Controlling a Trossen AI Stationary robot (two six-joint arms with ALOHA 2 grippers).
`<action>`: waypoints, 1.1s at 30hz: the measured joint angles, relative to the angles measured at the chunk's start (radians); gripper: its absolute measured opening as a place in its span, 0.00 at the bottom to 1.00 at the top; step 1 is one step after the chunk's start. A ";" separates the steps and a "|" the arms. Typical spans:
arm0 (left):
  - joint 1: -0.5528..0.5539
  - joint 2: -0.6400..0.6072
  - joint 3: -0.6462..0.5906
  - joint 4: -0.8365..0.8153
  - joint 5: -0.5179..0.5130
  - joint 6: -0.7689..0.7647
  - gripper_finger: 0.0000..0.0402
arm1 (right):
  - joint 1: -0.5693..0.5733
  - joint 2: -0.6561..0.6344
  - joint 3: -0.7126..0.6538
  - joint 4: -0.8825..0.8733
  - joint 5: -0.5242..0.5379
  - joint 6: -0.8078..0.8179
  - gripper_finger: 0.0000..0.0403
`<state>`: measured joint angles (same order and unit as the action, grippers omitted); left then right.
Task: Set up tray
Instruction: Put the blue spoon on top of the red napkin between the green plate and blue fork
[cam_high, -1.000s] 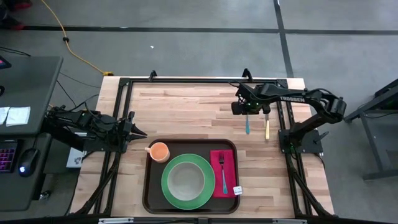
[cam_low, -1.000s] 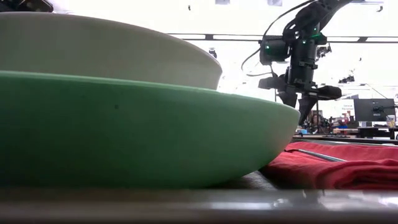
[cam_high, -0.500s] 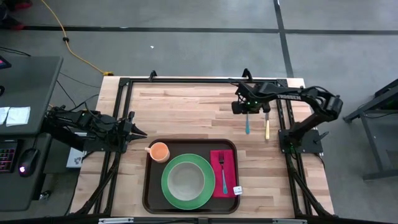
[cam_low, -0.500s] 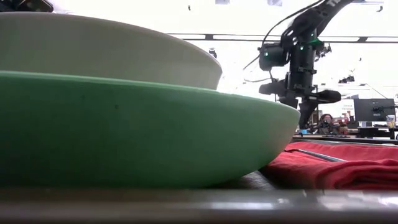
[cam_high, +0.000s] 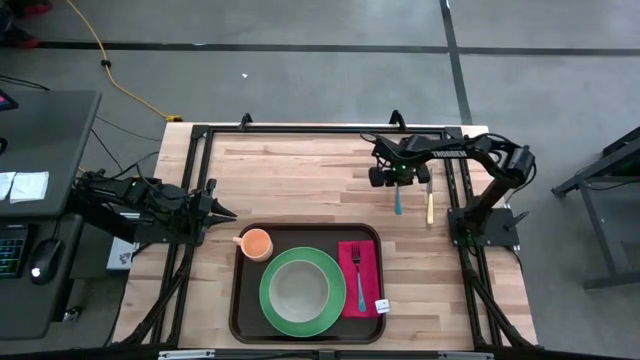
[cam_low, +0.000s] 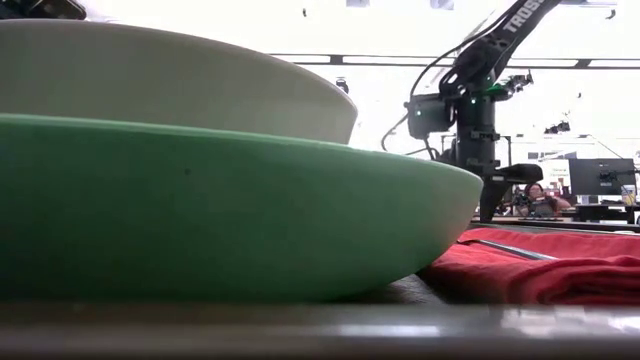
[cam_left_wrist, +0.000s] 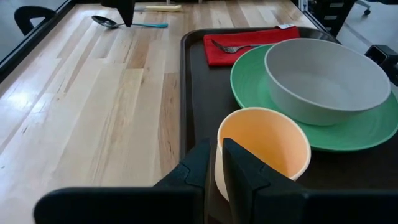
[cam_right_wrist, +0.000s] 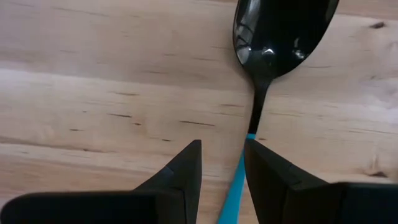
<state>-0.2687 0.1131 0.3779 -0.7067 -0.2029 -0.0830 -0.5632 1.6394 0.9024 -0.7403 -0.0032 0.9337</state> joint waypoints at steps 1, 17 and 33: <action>0.000 0.000 0.000 0.000 -0.002 0.000 0.18 | 0.000 0.005 0.001 0.001 0.002 0.000 0.25; 0.000 0.000 0.000 0.000 -0.002 0.000 0.18 | 0.006 0.010 0.060 -0.100 0.034 -0.025 0.25; 0.000 0.000 0.000 0.000 -0.017 -0.001 0.18 | -0.020 0.032 0.063 -0.130 0.075 -0.044 0.25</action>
<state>-0.2691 0.1135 0.3782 -0.7071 -0.2200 -0.0837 -0.5831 1.6716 0.9653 -0.8706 0.0715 0.8898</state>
